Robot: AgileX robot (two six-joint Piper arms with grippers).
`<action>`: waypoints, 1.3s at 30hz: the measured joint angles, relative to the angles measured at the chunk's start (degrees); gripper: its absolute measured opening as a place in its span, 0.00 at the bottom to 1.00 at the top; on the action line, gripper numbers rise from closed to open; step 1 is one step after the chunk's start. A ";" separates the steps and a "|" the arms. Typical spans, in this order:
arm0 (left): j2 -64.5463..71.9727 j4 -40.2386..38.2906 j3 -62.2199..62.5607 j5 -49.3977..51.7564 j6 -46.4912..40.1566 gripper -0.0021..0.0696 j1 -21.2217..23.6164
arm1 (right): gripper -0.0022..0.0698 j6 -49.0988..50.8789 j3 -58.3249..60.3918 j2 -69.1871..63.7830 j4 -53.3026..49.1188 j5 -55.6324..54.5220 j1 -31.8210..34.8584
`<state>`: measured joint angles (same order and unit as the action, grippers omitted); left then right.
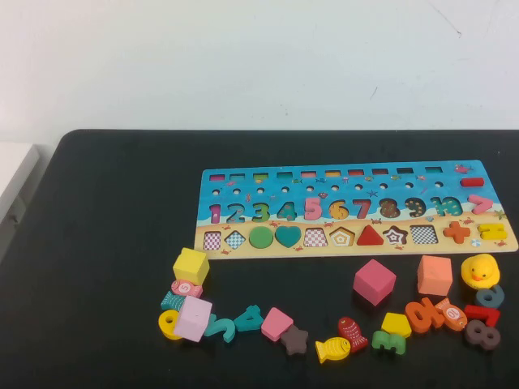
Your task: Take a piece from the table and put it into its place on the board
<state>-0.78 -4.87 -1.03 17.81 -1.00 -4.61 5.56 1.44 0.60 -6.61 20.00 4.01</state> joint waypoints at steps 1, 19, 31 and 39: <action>0.00 0.00 0.00 0.00 0.00 0.03 0.00 | 0.06 0.00 0.00 0.00 0.00 0.00 0.00; 0.00 0.00 0.00 0.00 0.00 0.03 0.00 | 0.06 0.00 0.00 0.00 0.00 0.00 0.00; 0.00 0.00 0.00 0.00 0.00 0.03 0.00 | 0.06 0.00 0.00 0.00 1.23 0.00 0.00; 0.00 -0.02 0.00 0.00 0.00 0.03 0.00 | 0.06 3.72 0.00 0.00 40.34 -2.83 0.00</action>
<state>-0.78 -4.89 -1.03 17.81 -1.00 -4.61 9.29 1.44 0.60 33.72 17.17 4.01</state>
